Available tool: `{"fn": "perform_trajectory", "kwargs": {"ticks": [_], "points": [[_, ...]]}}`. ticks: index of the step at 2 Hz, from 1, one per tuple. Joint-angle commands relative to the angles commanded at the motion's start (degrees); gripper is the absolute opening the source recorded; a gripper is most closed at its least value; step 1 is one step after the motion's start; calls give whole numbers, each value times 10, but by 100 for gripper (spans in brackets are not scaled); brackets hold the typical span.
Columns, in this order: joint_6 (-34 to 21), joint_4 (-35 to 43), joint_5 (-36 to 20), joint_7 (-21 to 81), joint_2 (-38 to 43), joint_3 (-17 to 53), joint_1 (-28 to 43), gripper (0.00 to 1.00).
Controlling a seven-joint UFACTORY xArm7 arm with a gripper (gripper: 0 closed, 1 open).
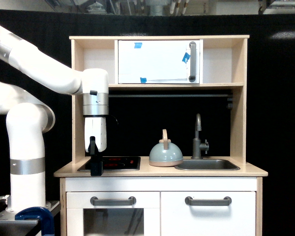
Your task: Place the teapot on the stove
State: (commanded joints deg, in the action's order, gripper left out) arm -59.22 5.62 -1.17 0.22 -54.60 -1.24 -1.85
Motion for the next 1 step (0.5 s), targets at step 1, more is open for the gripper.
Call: {"fn": "perform_trajectory", "kwargs": {"ticks": [1], "points": [[-3, 4, 2, 18, 1, 2, 12, 100]]}}
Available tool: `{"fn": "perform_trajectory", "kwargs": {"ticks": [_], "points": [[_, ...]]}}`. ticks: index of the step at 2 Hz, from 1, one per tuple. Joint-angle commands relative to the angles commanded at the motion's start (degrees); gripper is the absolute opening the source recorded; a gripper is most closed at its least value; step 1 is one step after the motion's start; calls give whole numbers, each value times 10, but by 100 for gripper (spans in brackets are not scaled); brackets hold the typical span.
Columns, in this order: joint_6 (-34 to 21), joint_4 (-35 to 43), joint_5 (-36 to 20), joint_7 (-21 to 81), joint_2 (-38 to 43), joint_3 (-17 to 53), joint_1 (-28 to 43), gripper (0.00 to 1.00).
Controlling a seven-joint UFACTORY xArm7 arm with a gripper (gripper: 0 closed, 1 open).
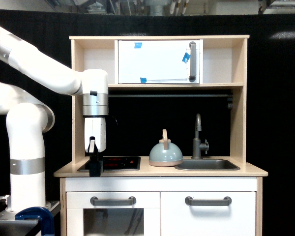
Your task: Place the teapot on the stove
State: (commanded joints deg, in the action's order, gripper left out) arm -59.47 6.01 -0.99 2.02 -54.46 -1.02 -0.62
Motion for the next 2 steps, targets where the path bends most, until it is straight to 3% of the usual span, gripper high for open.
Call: {"fn": "perform_trajectory", "kwargs": {"ticks": [1, 2], "points": [[49, 38, 26, 75, 67, 28, 5, 100], [108, 142, 46, 335, 196, 126, 72, 100]]}}
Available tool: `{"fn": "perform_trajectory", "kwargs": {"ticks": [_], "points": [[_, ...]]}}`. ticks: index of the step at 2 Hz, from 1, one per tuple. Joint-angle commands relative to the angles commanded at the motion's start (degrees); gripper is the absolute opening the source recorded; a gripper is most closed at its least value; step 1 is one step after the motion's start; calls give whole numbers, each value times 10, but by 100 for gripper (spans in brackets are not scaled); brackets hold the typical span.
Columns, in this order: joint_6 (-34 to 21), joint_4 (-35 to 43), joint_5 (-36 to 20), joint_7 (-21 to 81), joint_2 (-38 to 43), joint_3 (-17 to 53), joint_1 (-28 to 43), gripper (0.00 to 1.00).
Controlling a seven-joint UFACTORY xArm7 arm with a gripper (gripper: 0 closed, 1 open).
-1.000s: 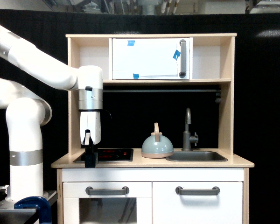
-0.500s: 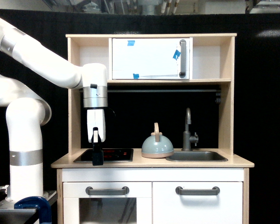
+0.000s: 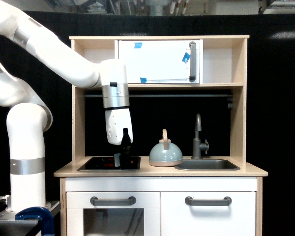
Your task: Place the teapot on the stove
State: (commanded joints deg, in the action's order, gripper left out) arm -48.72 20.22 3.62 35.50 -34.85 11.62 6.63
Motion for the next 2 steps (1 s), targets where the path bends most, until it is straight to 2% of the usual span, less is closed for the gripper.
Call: {"fn": "perform_trajectory", "kwargs": {"ticks": [1, 2], "points": [[4, 148, -92, 264, 152, 82, 141, 100], [-63, 244, -152, 571, 240, 136, 194, 100]]}}
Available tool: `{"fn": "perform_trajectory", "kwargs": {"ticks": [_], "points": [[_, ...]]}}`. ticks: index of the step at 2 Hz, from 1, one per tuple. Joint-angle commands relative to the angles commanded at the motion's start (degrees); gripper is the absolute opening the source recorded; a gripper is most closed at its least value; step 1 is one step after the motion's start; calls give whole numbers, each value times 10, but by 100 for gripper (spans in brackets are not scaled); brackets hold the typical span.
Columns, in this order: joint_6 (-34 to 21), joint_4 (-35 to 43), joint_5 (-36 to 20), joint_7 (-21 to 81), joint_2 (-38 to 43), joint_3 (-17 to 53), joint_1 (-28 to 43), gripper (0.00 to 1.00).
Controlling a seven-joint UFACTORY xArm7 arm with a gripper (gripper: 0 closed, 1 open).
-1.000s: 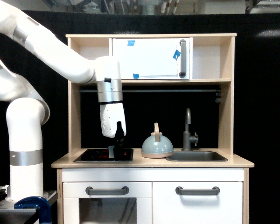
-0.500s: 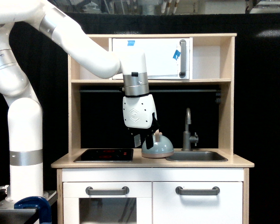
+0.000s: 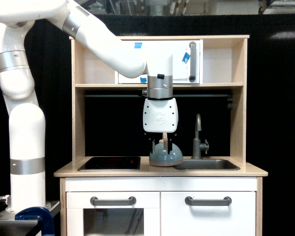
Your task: Place the teapot on the stove
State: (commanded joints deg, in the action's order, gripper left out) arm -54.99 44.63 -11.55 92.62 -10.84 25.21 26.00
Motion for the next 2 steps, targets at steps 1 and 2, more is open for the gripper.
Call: {"fn": "perform_trajectory", "kwargs": {"ticks": [1, 2], "points": [[-293, 171, -256, 331, 192, 72, -59, 100], [-320, 182, -288, 334, 204, 37, -79, 100]]}}
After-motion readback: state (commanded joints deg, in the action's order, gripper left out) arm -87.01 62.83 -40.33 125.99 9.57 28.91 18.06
